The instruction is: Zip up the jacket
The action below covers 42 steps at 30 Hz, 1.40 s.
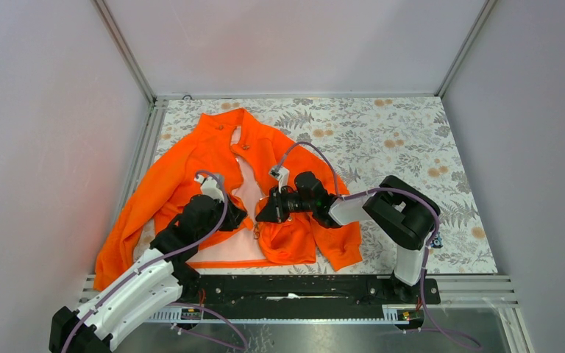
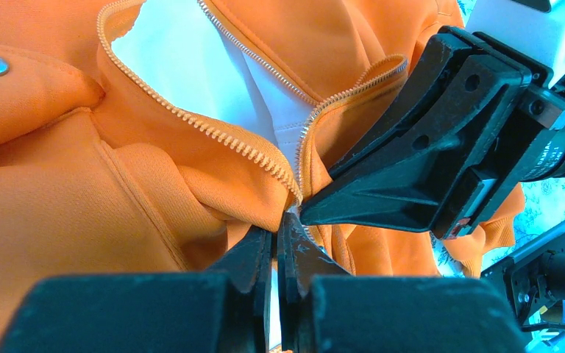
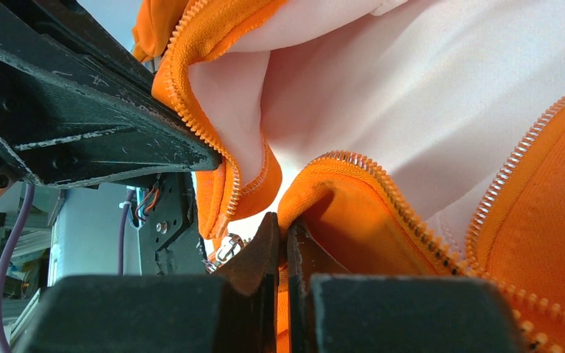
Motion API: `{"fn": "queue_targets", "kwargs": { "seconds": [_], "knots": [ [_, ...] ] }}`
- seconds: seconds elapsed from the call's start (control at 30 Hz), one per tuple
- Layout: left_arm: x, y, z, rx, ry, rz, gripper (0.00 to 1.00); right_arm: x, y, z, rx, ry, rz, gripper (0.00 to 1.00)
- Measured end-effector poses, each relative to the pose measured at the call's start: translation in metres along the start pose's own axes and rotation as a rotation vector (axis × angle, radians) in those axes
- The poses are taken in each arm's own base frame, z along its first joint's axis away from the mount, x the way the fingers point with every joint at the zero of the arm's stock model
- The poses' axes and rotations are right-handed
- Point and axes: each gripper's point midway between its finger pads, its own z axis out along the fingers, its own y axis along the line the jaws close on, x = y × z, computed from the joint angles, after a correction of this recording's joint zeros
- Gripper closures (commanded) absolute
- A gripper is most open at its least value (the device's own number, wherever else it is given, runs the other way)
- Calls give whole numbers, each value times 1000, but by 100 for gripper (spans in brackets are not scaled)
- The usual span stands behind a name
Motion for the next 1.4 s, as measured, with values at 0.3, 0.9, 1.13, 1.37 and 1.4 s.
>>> {"fn": "queue_targets", "kwargs": {
  "seconds": [0.3,0.9,1.13,1.37,1.4],
  "knots": [
    [1,1,1,-5,7,0,100,-3,3,0,-11,-12,-3,100],
    [-4,2,-1,-10,-20,-1,100,-6,5,1,-20,-24,-8,100],
    [-4,2,-1,-13,-23,-1,100,-7,5,1,-23,-28,-12,100],
    [-4,2,-1,-13,-22,-1,100,-7,6,1,-26,-26,-11,100],
    [-4,2,-1,-14,-23,-1,100,-7,6,1,-29,-25,-11,100]
  ]
}}
